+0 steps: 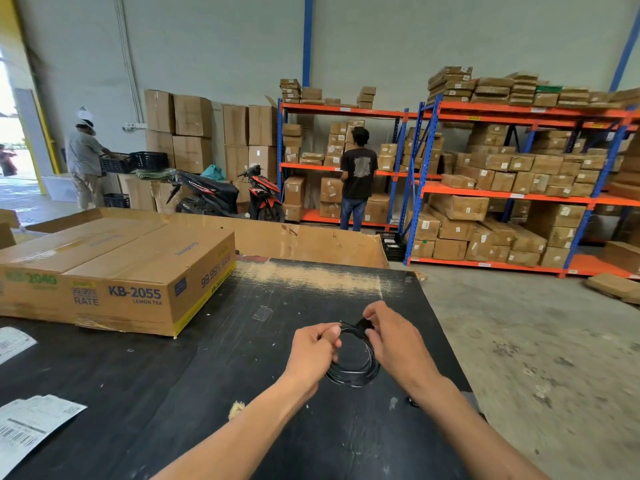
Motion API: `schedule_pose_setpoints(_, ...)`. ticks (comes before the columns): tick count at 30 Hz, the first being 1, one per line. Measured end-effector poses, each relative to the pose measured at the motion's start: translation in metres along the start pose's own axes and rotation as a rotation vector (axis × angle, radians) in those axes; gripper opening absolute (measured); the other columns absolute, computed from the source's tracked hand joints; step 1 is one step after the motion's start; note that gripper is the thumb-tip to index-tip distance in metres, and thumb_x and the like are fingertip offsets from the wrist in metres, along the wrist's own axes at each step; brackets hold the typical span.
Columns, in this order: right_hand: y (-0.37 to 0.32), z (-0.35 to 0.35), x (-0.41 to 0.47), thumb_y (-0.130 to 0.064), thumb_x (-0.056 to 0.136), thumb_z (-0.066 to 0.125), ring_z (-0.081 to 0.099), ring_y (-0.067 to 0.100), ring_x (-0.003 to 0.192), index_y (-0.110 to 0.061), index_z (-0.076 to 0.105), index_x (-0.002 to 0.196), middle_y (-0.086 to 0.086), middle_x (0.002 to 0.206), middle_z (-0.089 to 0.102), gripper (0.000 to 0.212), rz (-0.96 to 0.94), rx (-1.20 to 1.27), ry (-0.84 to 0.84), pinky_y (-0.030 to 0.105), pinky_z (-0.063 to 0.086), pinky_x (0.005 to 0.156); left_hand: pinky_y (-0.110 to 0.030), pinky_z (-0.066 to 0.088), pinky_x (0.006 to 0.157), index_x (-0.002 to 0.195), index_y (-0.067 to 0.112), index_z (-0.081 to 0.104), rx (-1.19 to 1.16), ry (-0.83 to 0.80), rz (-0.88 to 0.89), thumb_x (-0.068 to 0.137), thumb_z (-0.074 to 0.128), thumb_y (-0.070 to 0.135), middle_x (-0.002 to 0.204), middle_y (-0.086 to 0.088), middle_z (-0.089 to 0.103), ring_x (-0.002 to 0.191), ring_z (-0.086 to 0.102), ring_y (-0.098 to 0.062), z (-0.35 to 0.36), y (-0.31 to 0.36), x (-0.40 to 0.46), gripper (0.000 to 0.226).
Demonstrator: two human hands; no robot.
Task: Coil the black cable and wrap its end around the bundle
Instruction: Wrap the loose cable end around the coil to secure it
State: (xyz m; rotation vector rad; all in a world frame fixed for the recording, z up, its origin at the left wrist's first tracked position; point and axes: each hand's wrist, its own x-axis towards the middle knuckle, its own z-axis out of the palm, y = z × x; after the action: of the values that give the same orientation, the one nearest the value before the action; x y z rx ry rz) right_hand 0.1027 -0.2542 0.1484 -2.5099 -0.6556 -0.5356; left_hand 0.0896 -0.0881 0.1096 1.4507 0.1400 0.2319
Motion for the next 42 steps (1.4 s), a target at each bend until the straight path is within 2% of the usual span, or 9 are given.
schedule_pose_setpoints(9,-0.016,0.023,-0.036,-0.057,0.101,0.038,0.065,0.021,0.108,-0.025,0.050,0.141,-0.004,0.126,0.063,0.052,-0.339,-0.276,-0.192,0.040,0.055,0.081,-0.021,0.032,0.032,0.075,-0.002,0.054,-0.397,0.255,-0.342,0.098,0.045,-0.010,0.067,-0.014,0.049,0.046,0.035,-0.016,-0.003,0.023,0.016,0.026)
schedule_pose_setpoints(13,-0.012,0.026,-0.029,-0.036,0.108,0.043,0.066,0.029,0.094,-0.013,0.058,0.125,0.006,0.113,0.063,0.032,-0.389,-0.361,-0.161,0.041,0.051,0.067,-0.020,0.043,0.035,0.082,-0.003,0.054,-0.407,0.208,-0.396,0.100,0.042,-0.008,0.072,-0.016,0.051,0.055,0.044,-0.020,-0.001,0.028,0.008,0.022)
schedule_pose_setpoints(16,-0.008,0.024,-0.027,-0.029,0.108,0.044,0.064,0.031,0.090,-0.011,0.057,0.112,0.008,0.106,0.061,0.022,-0.315,-0.308,-0.181,0.044,0.048,0.065,-0.039,0.060,0.079,0.123,0.004,0.062,0.228,0.086,-0.128,0.102,0.053,0.021,0.110,-0.015,0.066,0.096,0.068,-0.030,-0.008,0.027,-0.002,0.029)
schedule_pose_setpoints(18,-0.005,0.019,-0.020,-0.028,0.107,0.045,0.065,0.034,0.091,-0.010,0.056,0.107,0.010,0.104,0.064,0.021,-0.217,-0.197,-0.247,0.045,0.048,0.071,-0.038,0.044,0.108,0.137,0.018,0.060,0.560,-0.005,0.172,0.101,0.053,0.035,0.132,-0.002,0.057,0.124,0.056,-0.017,-0.018,0.027,-0.008,0.040)
schedule_pose_setpoints(21,0.000,0.011,-0.009,-0.027,0.105,0.047,0.065,0.038,0.089,-0.010,0.054,0.093,0.015,0.097,0.071,0.022,-0.014,0.022,-0.352,0.043,0.048,0.074,-0.026,0.042,0.105,0.127,0.029,0.068,0.601,-0.199,0.420,0.099,0.057,0.038,0.122,0.017,0.065,0.118,0.052,0.004,-0.025,0.027,-0.017,0.031)
schedule_pose_setpoints(28,0.012,0.001,-0.001,-0.037,0.098,0.066,0.072,0.015,0.086,-0.029,0.060,0.115,-0.004,0.081,0.077,0.020,0.202,0.486,-0.226,0.036,0.052,0.082,-0.014,0.041,0.082,0.136,0.011,0.061,0.799,-0.252,0.643,0.097,0.062,0.013,0.099,-0.009,0.064,0.087,0.059,-0.019,-0.030,0.020,-0.013,0.039)
schedule_pose_setpoints(32,0.014,0.008,-0.007,-0.033,0.096,0.069,0.058,0.002,0.065,-0.031,0.059,0.126,-0.005,0.089,0.070,0.032,0.090,0.382,-0.230,0.024,0.047,0.070,-0.020,0.045,0.077,0.125,0.011,0.070,0.794,-0.155,0.585,0.098,0.058,0.011,0.088,-0.010,0.068,0.081,0.065,-0.021,-0.024,0.022,-0.007,0.029)
schedule_pose_setpoints(37,0.011,0.018,-0.015,-0.018,0.106,0.053,0.067,0.038,0.088,-0.009,0.056,0.143,0.016,0.110,0.065,0.038,-0.152,-0.068,-0.072,0.050,0.055,0.077,-0.016,0.042,0.076,0.124,0.011,0.070,0.809,-0.137,0.511,0.100,0.055,0.016,0.088,-0.009,0.069,0.082,0.065,-0.019,-0.016,0.014,-0.006,0.029)
schedule_pose_setpoints(42,0.012,0.025,-0.020,-0.002,0.098,0.051,0.069,0.043,0.090,-0.005,0.057,0.136,0.018,0.103,0.061,0.038,-0.169,-0.184,-0.068,0.049,0.055,0.066,-0.011,0.046,0.082,0.127,0.010,0.068,0.708,-0.224,0.504,0.096,0.062,0.011,0.097,-0.007,0.072,0.083,0.068,-0.013,-0.017,0.008,-0.006,0.031)
